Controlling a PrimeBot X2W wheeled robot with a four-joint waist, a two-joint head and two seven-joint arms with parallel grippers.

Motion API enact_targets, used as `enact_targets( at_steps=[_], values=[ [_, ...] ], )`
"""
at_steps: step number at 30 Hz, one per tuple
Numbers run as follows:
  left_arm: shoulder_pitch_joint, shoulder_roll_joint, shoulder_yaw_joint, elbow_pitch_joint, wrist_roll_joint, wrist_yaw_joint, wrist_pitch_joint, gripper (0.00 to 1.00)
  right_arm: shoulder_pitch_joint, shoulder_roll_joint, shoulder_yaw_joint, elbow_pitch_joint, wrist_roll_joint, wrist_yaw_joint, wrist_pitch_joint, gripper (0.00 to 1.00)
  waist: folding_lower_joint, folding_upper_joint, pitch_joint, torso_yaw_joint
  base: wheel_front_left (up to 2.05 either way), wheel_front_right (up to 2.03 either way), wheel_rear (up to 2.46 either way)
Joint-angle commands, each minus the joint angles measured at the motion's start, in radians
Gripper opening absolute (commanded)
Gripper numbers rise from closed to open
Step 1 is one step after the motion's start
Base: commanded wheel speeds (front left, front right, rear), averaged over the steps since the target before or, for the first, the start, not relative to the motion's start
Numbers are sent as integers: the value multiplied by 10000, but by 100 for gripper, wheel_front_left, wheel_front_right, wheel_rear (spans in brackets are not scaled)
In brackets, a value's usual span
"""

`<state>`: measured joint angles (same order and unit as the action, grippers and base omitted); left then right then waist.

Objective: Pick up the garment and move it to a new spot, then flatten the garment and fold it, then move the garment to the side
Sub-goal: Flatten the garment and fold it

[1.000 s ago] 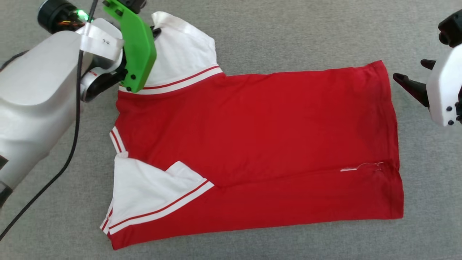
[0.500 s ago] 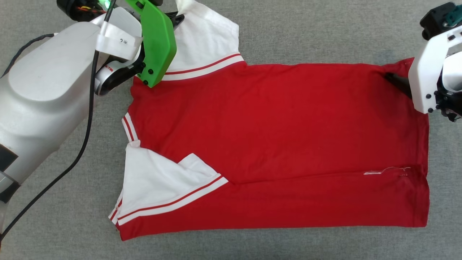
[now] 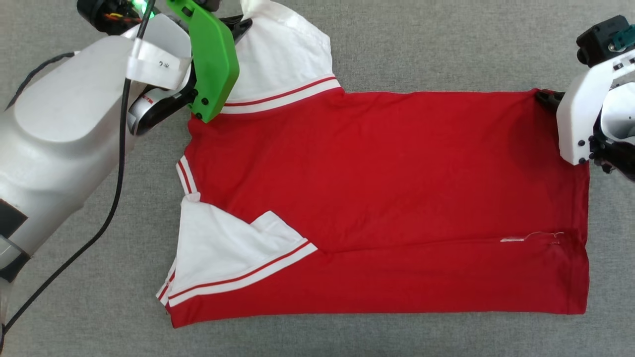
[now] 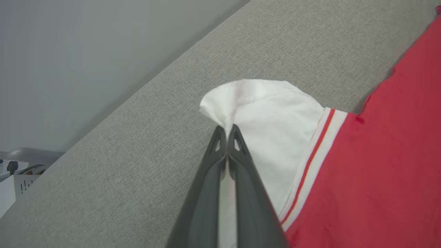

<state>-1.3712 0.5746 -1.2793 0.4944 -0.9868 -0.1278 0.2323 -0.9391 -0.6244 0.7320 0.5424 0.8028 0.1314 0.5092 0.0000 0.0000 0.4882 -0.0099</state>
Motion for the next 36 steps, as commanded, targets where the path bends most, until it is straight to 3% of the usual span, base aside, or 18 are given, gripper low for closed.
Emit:
enact_targets(
  at_steps=[1,10,19,25,30,31,36],
  values=[
    [273,43,1,51,-100,-28,-147,0,404,89,171,136,117,-7,-277,0,0,0,-369,-25,0,0,0],
    [1407,397,-6,-150,-192,-29,-866,0,1236,-219,65,-19,293,-7,-2337,0,0,0,-1456,46,0,0,0],
    [2599,724,-8,-762,-192,63,-1352,0,2364,-551,-90,-592,353,-7,-3268,0,0,0,-2334,263,0,0,0],
    [3658,1103,-2,-1486,-464,435,-1651,0,3445,-703,-304,-1041,496,-7,-3554,0,0,0,-2910,377,0,0,0],
    [4744,1490,-3,-2084,-736,921,-1996,0,4552,-776,-645,-1414,604,-7,-3714,0,0,0,-3337,453,0,0,0],
    [5357,1710,-3,-2403,-853,1185,-2205,0,5137,-818,-865,-1639,575,-7,-3727,0,0,0,-3541,482,0,0,0],
    [6416,2058,-6,-2949,-966,1504,-2335,0,6157,-898,-1319,-2234,543,-7,-3594,0,0,0,-3732,528,0,0,0]
  ],
)
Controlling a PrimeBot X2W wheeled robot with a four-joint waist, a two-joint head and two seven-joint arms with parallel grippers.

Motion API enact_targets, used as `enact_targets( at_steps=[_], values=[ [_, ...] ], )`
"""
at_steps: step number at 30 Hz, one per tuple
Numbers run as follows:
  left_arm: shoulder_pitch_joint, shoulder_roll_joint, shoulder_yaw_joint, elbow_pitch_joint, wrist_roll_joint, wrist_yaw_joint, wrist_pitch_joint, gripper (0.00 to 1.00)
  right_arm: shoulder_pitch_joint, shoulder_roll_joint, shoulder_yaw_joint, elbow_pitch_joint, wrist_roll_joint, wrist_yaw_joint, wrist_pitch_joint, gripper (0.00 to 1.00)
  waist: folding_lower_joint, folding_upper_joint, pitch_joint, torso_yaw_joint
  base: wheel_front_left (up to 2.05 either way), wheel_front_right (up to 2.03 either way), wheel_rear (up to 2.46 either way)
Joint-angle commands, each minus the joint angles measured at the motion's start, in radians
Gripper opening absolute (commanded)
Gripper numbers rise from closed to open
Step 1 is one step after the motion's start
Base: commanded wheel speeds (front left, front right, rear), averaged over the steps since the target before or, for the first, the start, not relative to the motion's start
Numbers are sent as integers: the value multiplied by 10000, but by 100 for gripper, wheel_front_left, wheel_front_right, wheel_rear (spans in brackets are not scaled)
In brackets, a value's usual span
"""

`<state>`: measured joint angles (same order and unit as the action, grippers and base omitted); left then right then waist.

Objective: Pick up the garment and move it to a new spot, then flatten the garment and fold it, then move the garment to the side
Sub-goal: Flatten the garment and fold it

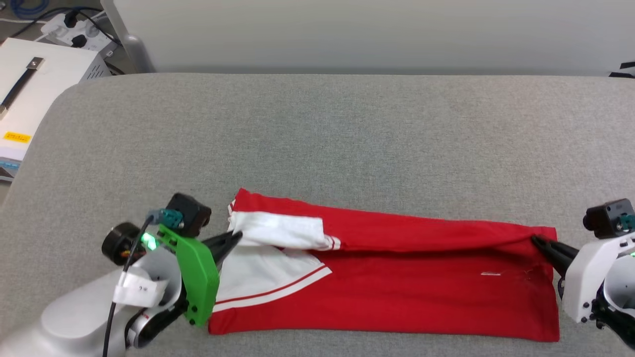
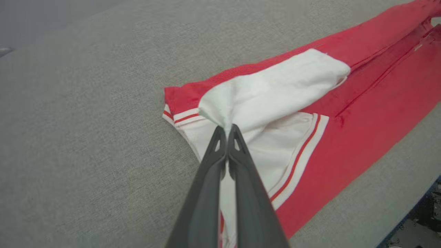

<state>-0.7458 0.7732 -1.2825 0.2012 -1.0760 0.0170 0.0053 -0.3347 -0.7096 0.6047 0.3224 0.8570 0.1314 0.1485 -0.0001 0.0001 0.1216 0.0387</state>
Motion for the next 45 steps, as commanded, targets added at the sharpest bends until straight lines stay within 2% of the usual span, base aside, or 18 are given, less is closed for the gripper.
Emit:
enact_targets(
  at_steps=[1,10,17,18,19,20,21,26,30,32,37,41,45],
  values=[
    [394,115,27,-92,-123,87,-42,0,317,-65,-165,-148,-47,-7,45,0,1,-1,-78,50,0,0,0],
    [1660,-34,24,201,-92,206,-25,0,1717,191,-978,-701,-157,-7,777,0,1,-1,29,25,0,0,0],
    [1891,-543,27,757,-37,69,-282,0,2287,561,-1414,-606,-431,-7,1216,0,1,-1,132,20,0,0,0],
    [1886,-609,36,836,-19,86,-338,22,2319,613,-1433,-569,-482,-7,1245,0,1,-1,128,18,0,0,0],
    [1879,-675,64,922,27,133,-464,100,2342,692,-1442,-613,-505,-7,1222,28,1,-1,116,13,0,0,0],
    [1920,-724,155,984,-19,210,-627,100,2331,770,-1502,-672,-505,-7,1107,92,1,-1,85,-21,0,0,0],
    [2012,-767,300,1039,-106,326,-889,100,2325,866,-1617,-699,-495,-7,981,100,1,-1,28,-74,0,0,0],
    [2386,-811,742,1134,54,1061,-2098,100,2513,851,-1887,-1197,-541,-7,749,100,1,-1,-269,-156,0,0,0],
    [2645,-771,1367,951,450,1852,-2586,100,2684,647,-2452,-1951,-380,-7,717,100,1,-1,-395,-163,0,0,0],
    [2818,-761,1923,789,759,2325,-2652,100,2723,498,-2762,-2253,-286,-7,800,100,1,-1,-430,-172,0,0,0],
    [3778,-1040,4216,-235,2559,3315,-2666,100,2771,40,-3473,-2583,-72,-7,1413,100,1,-1,-396,-133,0,0,0],
    [4800,-1601,5949,-954,3808,3596,-2668,100,2800,-204,-3857,-2429,559,-7,2209,100,1,-1,-305,-41,0,0,0],
    [5715,-2319,7407,-1405,4970,3501,-2669,100,2882,-355,-3916,-2090,1008,-7,2860,100,1,-1,-196,125,0,0,0]
  ],
)
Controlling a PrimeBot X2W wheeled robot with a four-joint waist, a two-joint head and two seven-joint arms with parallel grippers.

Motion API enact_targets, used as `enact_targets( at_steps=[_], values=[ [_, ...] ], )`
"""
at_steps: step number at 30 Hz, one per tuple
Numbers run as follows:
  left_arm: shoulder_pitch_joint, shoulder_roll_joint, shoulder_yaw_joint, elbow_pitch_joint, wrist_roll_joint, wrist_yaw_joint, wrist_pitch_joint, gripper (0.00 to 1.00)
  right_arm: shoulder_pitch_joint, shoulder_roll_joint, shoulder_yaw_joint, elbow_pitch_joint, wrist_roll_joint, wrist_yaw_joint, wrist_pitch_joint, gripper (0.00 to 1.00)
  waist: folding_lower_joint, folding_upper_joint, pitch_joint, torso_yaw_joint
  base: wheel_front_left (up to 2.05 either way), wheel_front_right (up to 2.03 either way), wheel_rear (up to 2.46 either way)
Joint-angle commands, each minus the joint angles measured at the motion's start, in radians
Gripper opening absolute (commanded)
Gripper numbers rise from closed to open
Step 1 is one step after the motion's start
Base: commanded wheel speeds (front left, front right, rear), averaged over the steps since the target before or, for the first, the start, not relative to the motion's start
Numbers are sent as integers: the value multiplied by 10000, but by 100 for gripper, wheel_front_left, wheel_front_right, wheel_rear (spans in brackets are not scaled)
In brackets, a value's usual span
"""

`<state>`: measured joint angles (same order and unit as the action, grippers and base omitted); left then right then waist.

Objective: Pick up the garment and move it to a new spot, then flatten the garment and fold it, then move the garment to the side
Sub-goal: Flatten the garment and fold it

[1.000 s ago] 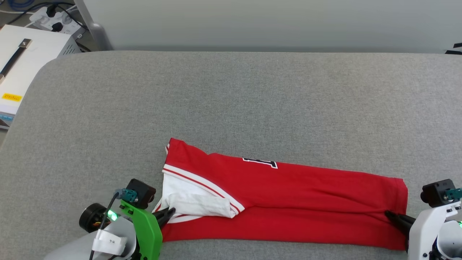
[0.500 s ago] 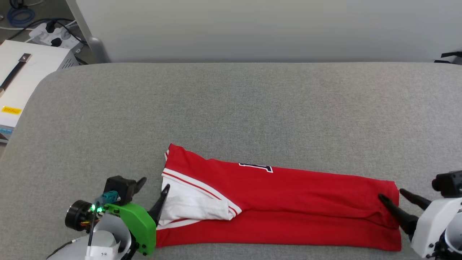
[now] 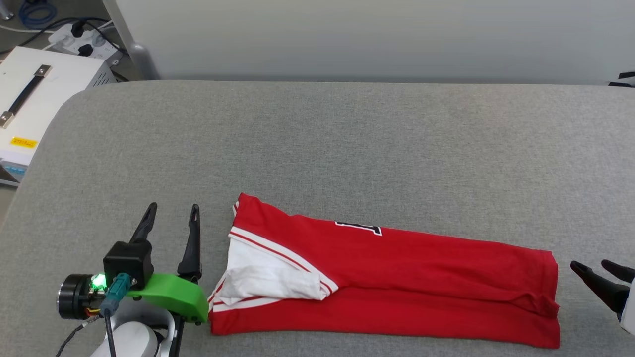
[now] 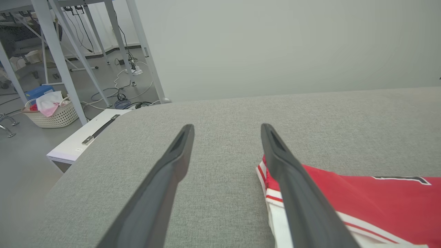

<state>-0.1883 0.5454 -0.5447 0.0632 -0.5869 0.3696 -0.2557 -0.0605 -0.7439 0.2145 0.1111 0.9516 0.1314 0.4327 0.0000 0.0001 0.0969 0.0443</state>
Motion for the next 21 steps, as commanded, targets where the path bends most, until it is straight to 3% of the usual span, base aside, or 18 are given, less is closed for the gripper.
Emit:
enact_targets(
  at_steps=[1,8,15,21],
  values=[
    [352,-261,406,-117,384,-64,-59,100,155,26,-39,159,196,-7,130,100,0,-1,74,114,0,0,0],
    [1293,-1467,2245,-539,2188,-577,-60,100,97,363,155,809,592,-7,356,100,0,-1,331,415,0,0,0],
    [1761,-2631,3471,-907,3402,-1550,-60,100,-207,712,802,1501,798,-7,400,100,0,-1,668,660,0,0,0],
    [2024,-3320,4105,-971,4495,-1703,-60,100,-620,1076,1505,1899,875,-7,265,100,0,-1,832,788,0,0,0]
  ],
)
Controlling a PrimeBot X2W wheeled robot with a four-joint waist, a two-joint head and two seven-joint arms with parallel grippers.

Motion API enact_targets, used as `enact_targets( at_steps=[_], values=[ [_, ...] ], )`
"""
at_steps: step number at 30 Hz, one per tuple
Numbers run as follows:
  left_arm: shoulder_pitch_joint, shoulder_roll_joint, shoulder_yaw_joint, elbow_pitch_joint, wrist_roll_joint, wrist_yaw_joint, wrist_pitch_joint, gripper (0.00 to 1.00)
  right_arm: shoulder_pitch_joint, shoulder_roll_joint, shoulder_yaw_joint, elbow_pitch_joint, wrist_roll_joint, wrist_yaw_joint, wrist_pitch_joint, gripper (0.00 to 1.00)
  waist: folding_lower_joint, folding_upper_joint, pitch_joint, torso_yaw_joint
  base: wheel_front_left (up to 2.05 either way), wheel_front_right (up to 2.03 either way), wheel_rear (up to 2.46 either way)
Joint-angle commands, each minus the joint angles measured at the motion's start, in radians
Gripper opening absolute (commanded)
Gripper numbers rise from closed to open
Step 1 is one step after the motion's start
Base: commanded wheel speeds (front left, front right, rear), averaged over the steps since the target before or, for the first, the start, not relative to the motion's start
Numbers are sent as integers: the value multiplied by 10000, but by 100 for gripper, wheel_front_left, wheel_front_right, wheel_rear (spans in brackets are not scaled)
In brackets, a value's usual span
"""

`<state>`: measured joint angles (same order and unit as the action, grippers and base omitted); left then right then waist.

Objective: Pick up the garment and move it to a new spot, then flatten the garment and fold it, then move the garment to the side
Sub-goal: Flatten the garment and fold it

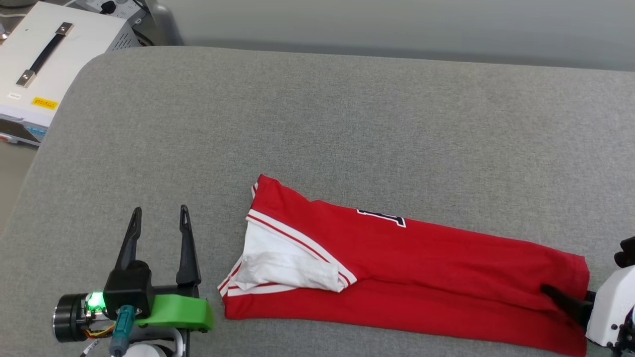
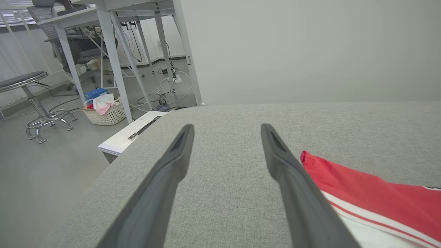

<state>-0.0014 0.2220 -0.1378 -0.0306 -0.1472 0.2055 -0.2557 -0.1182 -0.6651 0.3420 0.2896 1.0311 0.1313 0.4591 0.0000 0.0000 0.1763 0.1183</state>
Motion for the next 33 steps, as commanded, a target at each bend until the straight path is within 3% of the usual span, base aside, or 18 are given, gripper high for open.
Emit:
enact_targets(
  at_steps=[1,8,9,11,20,28,33],
  values=[
    [197,-181,79,-48,199,-104,-60,100,-97,356,328,153,112,-6,-25,100,0,0,40,64,0,0,0],
    [377,-711,353,2,728,-482,-60,100,-320,497,1036,409,227,-6,-259,100,0,0,-23,173,0,0,0],
    [400,-763,384,11,787,-525,-60,100,-353,441,1092,450,216,-6,-347,42,0,0,-45,179,0,0,0],
    [442,-832,454,17,883,-580,-60,100,-390,323,1176,523,275,-6,-466,0,0,0,-105,176,0,0,0],
    [636,-935,627,14,1194,-745,-60,100,-437,-278,970,846,394,-6,-1226,0,0,0,-390,48,0,0,0],
    [727,-1002,588,12,1254,-1046,-61,100,-606,-1254,421,1663,-29,-6,-1638,0,0,0,-545,-55,0,0,0],
    [749,-1058,603,22,1256,-1103,-61,100,-670,-1399,23,2293,-100,-6,-1750,0,0,0,-648,-52,0,0,0]
  ],
)
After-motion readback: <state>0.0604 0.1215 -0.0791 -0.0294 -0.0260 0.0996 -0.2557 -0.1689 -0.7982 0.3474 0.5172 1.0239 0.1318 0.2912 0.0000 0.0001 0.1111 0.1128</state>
